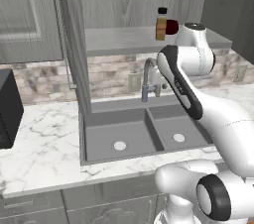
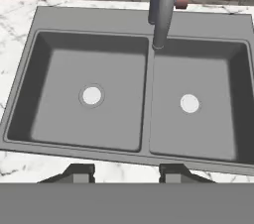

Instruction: Take the cinnamon bottle from the cabinet and place it on the dining table, next to the plate with the cupcake. Then take the chocolate from the dining counter and place it on the cupcake plate.

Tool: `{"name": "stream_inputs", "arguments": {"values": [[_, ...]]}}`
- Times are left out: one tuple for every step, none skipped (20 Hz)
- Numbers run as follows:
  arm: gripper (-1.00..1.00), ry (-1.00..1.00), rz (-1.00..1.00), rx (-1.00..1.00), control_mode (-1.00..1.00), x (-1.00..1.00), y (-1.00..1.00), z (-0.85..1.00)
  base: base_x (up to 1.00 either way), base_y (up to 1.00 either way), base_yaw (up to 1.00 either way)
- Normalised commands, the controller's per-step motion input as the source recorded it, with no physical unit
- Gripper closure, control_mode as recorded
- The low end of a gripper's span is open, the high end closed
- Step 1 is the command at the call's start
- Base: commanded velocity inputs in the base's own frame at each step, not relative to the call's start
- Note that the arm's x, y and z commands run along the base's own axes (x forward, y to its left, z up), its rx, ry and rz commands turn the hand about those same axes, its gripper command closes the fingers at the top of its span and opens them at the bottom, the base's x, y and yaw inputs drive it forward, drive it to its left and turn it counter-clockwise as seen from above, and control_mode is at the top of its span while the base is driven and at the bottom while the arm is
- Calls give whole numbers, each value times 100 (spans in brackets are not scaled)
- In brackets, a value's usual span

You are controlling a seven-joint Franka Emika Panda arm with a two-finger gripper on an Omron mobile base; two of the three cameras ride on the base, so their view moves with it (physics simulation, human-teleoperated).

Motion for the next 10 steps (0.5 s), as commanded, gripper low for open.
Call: {"name": "stream_inputs", "arguments": {"values": [[-100,0,0,0,-100,-3,0,0,0,0,0],[-100,-3,0,-1,-100,-12,4,0,0,0,0],[-100,-39,0,-16,-100,-32,12,0,0,0,0],[-100,-45,-15,-17,-100,-42,9,0,0,0,0],[-100,-42,-36,-22,-100,-41,10,3,0,0,0],[-100,-55,-33,-30,-100,-39,16,11,0,0,0],[-100,-54,-26,-27,-100,-31,19,19,0,0,0],[-100,-54,-18,-23,-100,-25,19,29,0,0,0],[-100,-50,-15,-15,-100,-20,17,38,0,0,0],[-100,-41,-12,-7,-100,-15,12,44,0,0,0]]}}
